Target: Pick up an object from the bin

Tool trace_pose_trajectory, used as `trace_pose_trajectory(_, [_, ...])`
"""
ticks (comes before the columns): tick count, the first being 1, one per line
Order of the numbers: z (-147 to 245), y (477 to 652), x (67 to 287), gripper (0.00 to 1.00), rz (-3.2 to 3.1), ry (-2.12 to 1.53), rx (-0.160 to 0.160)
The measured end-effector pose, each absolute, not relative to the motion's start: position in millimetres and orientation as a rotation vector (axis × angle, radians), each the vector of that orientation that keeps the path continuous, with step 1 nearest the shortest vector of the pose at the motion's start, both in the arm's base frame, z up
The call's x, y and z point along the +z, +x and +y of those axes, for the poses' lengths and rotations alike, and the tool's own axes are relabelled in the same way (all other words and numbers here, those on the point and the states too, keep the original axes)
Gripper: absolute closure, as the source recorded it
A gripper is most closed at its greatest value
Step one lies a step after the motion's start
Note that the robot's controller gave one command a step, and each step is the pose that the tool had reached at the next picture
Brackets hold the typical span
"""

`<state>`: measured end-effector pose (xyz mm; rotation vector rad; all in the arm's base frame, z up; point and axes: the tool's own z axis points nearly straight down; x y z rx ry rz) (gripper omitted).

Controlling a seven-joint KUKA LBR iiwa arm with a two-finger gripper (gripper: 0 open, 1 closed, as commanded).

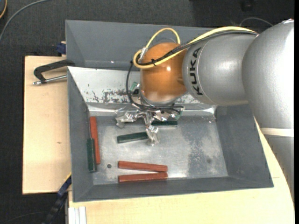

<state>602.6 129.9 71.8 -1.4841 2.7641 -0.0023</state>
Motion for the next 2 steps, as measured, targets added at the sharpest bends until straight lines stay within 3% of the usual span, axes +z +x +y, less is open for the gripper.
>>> trace_pose_trajectory(1, [134.0, 601.7, 75.6, 1.00, 2.759, -1.490, 0.002])
trace_pose_trajectory(2, [134.0, 601.7, 75.7, 0.00, 2.759, -1.490, 0.002])
